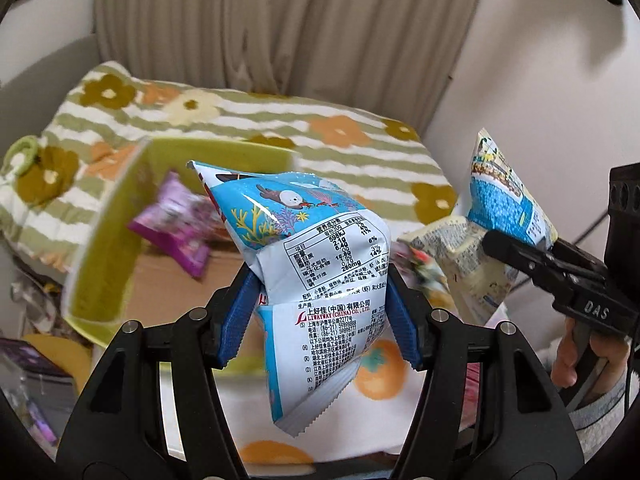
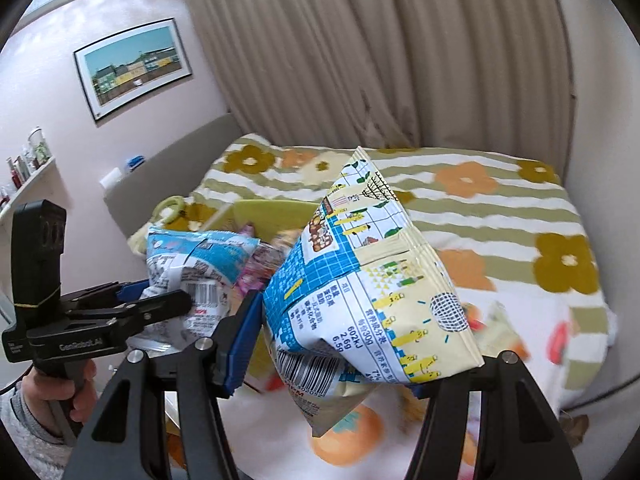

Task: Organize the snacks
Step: 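Carry both bags into the green box and open both tools to drop them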

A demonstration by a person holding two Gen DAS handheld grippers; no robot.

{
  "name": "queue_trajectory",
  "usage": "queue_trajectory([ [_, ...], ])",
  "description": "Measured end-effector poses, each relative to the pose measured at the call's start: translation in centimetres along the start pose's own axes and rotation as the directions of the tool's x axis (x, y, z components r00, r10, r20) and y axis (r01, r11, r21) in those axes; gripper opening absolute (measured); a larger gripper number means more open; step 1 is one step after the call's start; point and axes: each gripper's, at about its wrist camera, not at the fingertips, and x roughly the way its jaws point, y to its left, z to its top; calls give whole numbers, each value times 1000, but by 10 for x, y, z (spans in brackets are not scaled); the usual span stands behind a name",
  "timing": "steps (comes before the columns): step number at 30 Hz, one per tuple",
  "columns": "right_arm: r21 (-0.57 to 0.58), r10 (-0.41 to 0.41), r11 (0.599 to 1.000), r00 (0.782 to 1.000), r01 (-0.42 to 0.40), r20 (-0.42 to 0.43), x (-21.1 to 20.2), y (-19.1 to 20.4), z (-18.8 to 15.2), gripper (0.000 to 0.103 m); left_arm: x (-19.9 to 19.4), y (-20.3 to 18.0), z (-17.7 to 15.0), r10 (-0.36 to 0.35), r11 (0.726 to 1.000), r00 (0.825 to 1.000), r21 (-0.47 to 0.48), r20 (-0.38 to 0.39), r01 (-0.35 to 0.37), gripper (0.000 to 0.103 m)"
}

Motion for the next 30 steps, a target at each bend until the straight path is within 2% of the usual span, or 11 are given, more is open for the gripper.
queue_trajectory([
  [5,-28,67,997,997,-68,-42,54,47,19,56,6,61,19,59,998,998,-28,-21,-60,58],
  [10,-37,100,994,991,-104,-93,102,87,25,56,22,111,20,91,995,993,-37,-76,-94,58],
  [13,-23,76,997,990,-80,-118,124,103,25,56,34,132,18,109,994,988,-19,-113,-112,58],
  [20,62,13,998,979,-1,-203,161,118,17,56,67,155,11,82,996,976,53,-200,-73,60],
  [22,75,-4,997,976,21,-216,164,119,16,56,69,156,10,57,996,978,80,-202,-41,77],
  [23,77,-21,996,975,39,-219,165,120,17,56,70,156,9,70,994,976,98,-206,-51,97],
  [24,76,-38,996,974,56,-221,166,121,16,56,71,157,9,85,991,976,117,-202,-62,102],
  [30,79,-112,988,964,135,-242,171,120,13,56,79,164,9,43,992,970,125,-240,-13,102],
])
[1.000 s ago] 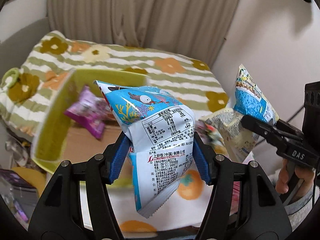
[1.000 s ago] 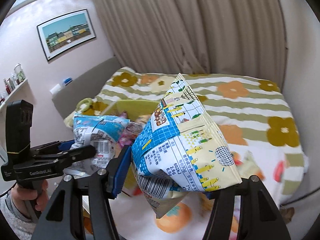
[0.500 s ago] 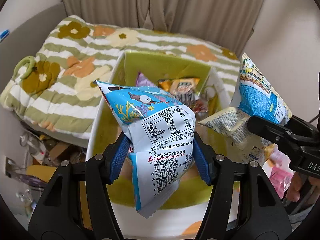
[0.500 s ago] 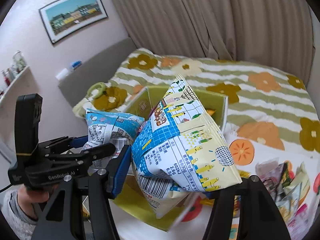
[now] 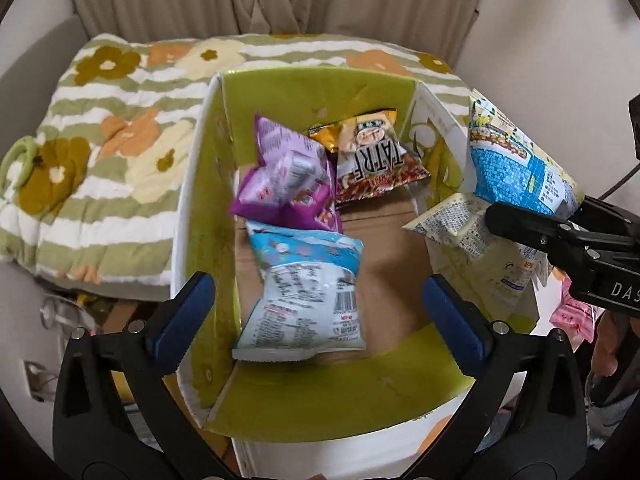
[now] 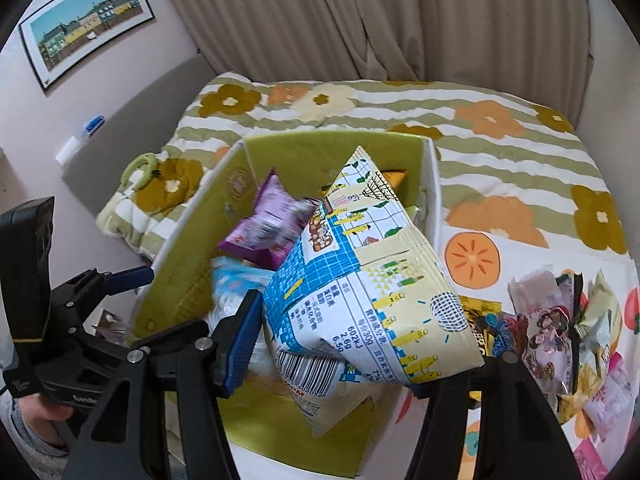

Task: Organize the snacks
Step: 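Carry both bags into the green box and open both tools to drop them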

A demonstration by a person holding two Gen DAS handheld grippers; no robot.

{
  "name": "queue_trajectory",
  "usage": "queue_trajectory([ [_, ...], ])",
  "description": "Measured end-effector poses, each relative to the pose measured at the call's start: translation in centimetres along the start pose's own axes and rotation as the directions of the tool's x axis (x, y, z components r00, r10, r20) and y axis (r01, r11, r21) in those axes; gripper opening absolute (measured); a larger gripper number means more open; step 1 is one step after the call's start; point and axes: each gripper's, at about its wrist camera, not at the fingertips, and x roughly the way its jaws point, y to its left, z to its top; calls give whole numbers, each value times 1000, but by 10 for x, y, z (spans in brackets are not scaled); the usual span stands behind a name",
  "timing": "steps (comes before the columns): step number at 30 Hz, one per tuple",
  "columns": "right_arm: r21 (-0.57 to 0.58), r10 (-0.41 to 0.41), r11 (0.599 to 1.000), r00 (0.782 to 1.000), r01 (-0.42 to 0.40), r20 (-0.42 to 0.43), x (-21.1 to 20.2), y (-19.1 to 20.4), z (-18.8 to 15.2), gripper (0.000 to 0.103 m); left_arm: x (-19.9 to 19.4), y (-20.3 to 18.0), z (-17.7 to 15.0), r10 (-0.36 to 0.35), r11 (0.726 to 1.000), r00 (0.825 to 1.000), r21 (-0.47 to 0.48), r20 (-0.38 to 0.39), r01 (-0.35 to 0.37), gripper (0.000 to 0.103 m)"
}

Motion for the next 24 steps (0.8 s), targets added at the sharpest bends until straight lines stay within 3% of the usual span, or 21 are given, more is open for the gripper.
queue_trajectory([
  [7,-32,-45,999,998,44,-47,7,-3,2,56,-13,13,-3,-4,998,999,-58,33,6,102],
  [19,-40,69,997,993,-73,-97,35,0,17,59,-26,23,-2,88,988,995,-131,51,-80,102],
  [20,-40,69,997,993,-73,-96,36,1,17,61,-27,24,-3,89,987,995,-137,51,-82,102],
  [22,-36,71,997,993,-75,-89,37,2,17,78,-26,27,-5,85,985,995,-152,48,-77,102],
  [23,-31,75,996,994,-78,-83,36,1,16,95,-25,28,-5,77,984,996,-162,46,-69,102],
  [24,-28,78,996,994,-81,-80,35,1,15,103,-23,29,-6,70,983,997,-171,42,-62,102],
])
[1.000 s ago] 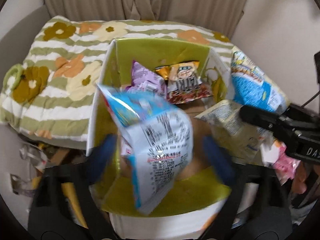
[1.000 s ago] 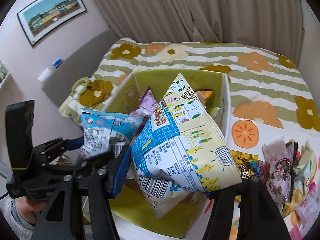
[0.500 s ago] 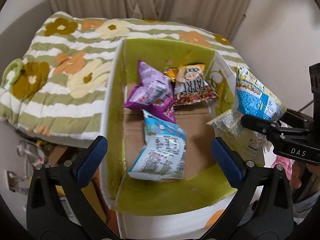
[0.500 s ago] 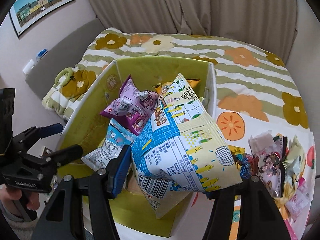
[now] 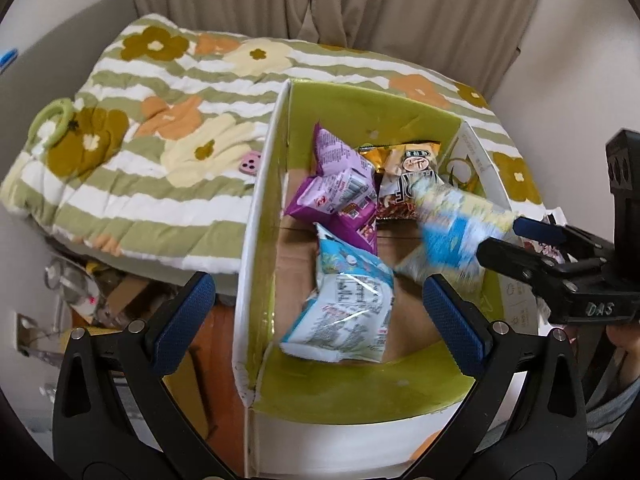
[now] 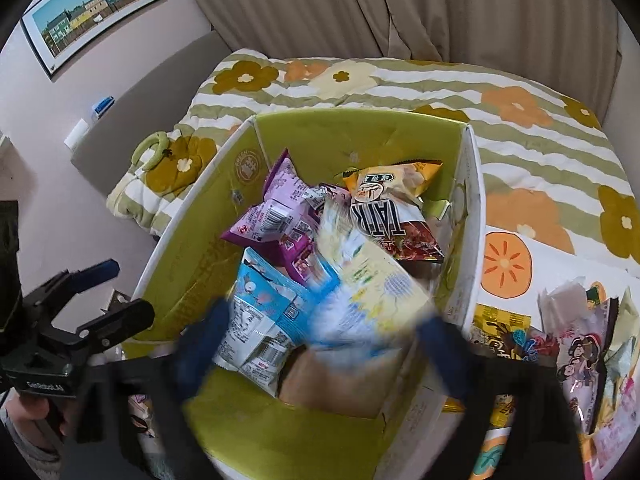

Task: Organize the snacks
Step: 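Carry both bags into the green box and open both tools to drop them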

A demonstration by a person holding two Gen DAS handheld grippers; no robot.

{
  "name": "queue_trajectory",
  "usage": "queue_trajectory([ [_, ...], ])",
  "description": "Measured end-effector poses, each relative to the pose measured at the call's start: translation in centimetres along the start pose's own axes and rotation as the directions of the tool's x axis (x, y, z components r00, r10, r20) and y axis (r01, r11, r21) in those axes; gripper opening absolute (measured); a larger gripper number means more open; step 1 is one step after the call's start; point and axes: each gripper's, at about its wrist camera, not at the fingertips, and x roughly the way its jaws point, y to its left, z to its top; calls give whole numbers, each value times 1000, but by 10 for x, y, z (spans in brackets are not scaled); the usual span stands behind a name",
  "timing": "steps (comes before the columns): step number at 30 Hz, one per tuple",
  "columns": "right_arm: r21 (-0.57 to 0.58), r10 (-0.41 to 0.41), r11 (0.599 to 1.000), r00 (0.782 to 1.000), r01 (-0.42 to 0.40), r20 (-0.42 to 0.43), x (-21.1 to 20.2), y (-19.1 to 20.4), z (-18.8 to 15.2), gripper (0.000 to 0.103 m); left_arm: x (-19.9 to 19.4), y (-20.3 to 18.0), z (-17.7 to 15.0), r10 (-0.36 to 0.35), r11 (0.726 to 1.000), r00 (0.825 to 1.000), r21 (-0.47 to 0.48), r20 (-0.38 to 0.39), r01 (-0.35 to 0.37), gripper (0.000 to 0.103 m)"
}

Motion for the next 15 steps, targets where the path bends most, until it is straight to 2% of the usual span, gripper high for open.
queue_trajectory([
  [6,-1,-18,1000,1000,18,11,-7,-2,-11,103,5,-6,-1,-6,1000,1000,12,-8,6,102],
  [15,5,-40,999,996,40,78,-33,9,-14,103,-15,-8,-1,-21,999,999,37,42,20,102],
])
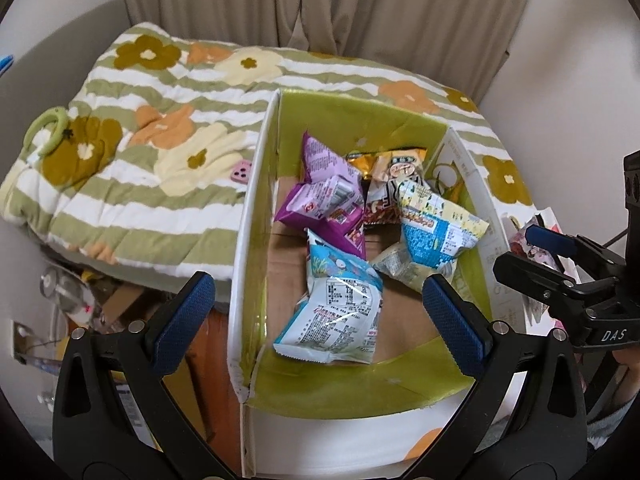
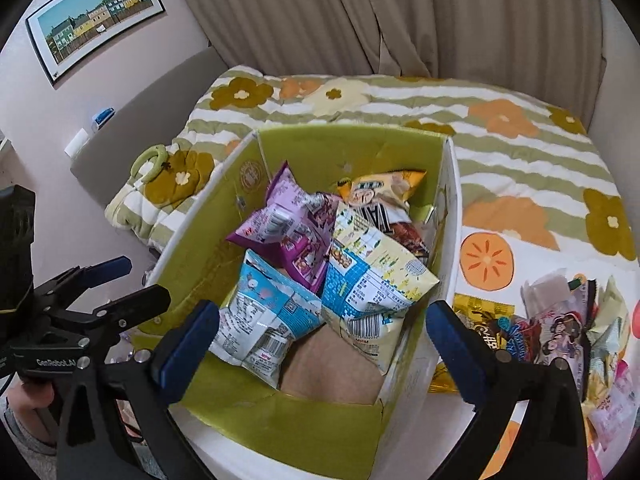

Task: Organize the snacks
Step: 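Carry both bags into the green box and open both tools to drop them, then move both tools back over the remaining snack bags on the table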

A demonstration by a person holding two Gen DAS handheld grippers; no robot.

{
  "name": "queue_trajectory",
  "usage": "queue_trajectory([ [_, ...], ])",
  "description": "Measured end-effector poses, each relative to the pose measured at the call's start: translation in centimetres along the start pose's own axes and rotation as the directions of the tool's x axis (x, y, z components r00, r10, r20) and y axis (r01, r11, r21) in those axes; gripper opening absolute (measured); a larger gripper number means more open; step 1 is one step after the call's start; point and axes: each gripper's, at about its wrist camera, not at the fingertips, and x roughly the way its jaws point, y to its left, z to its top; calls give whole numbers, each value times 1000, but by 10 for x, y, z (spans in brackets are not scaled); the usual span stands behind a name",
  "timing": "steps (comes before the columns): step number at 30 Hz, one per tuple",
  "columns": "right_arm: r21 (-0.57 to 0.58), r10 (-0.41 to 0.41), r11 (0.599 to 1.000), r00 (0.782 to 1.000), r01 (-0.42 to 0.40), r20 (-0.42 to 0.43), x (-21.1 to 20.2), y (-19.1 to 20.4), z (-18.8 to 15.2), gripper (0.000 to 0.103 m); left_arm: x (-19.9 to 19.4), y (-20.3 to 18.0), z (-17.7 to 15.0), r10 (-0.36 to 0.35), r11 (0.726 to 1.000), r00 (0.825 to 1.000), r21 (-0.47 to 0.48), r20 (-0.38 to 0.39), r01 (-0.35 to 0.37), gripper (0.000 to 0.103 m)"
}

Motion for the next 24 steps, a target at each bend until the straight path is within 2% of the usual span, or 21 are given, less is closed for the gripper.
queue_trajectory([
  [8,11,-43,999,995,42,93,-37,14,-2,103,-25,-8,4,-48,997,997,56,59,45,102],
  [14,56,-100,994,981,91,165,-73,12,-10,103,-37,-28,7,-101,990,991,109,85,91,102],
  [19,114,-154,985,963,132,220,-109,-8,-25,103,-44,-65,4,-156,977,983,163,93,139,102],
  [24,184,-214,968,945,171,246,-146,-44,-48,103,-45,-119,-3,-203,960,975,212,88,181,102],
])
